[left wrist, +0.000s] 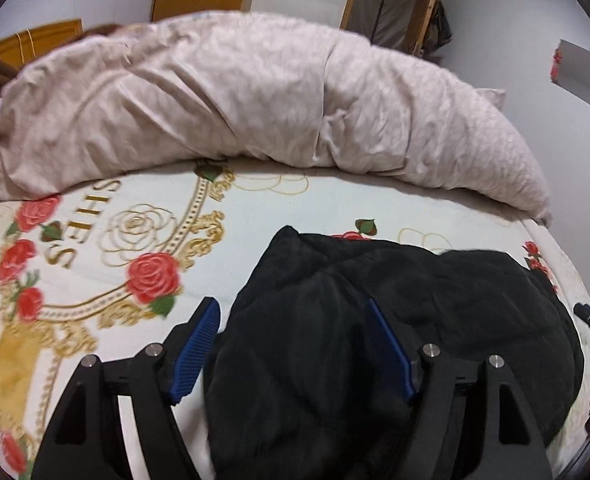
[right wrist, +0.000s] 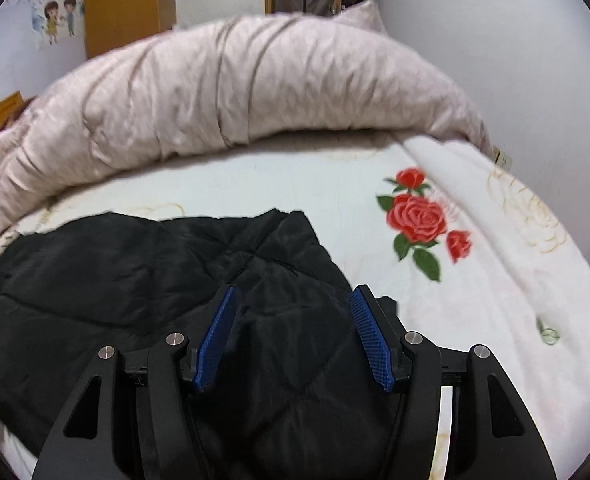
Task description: Fold large clothes
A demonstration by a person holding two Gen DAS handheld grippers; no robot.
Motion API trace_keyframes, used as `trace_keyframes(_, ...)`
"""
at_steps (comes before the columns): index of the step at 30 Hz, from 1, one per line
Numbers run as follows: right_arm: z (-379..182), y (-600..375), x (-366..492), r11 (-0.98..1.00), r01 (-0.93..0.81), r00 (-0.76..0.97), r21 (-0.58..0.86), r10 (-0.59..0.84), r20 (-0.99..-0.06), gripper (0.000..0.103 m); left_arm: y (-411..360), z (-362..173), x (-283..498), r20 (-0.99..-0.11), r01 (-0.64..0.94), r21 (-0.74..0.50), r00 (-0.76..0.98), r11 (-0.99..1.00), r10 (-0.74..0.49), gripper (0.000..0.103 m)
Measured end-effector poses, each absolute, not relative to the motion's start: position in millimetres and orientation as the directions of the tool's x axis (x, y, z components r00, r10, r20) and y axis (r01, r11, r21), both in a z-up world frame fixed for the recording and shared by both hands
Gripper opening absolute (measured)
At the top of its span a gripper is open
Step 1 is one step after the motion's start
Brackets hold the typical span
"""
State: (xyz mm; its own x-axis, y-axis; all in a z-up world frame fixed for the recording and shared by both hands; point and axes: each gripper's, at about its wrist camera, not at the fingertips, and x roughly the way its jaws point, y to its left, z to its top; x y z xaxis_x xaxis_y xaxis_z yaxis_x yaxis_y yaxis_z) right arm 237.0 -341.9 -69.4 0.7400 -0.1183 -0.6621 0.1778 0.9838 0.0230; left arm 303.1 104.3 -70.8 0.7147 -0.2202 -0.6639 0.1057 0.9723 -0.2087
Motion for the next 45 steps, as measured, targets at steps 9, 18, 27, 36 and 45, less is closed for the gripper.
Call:
trace_keyframes(9, -129.2, -350.9, 236.2, 0.980, 0.199, 0.640, 0.001, -0.129, -0.757, 0.060, 106.5, -132.7, 296.7, -0.720, 0.051, -0.281, 0.649, 0.958, -0.246, 0.077)
trace_keyframes(18, -101.5, -348.6, 227.2, 0.978, 0.208, 0.653, -0.034, -0.164, -0.739, 0.060, 104.5, -109.2, 291.5, -0.736, 0.048, -0.241, 0.642, 0.969, -0.215, 0.071)
trace_keyframes(27, -90.6, -354.9, 201.8, 0.977, 0.207, 0.659, -0.042, -0.171, -0.732, 0.060, 120.4, -93.3, 275.9, -0.737, 0.000, -0.149, 0.667, 0.989, -0.111, 0.062)
trace_keyframes(36, -111.0, -371.9, 216.7, 0.966, 0.256, 0.615, -0.010, -0.171, -0.770, 0.060, 116.2, -119.0, 293.1, -0.769, -0.038, -0.159, 0.631, 0.987, -0.100, 0.061)
trace_keyframes(45, -116.2, -373.1, 222.1, 0.967, 0.256, 0.593, -0.009, -0.165, -0.788, 0.060, 112.3, -118.5, 299.3, -0.785, -0.023, -0.129, 0.613, 0.991, -0.088, 0.061)
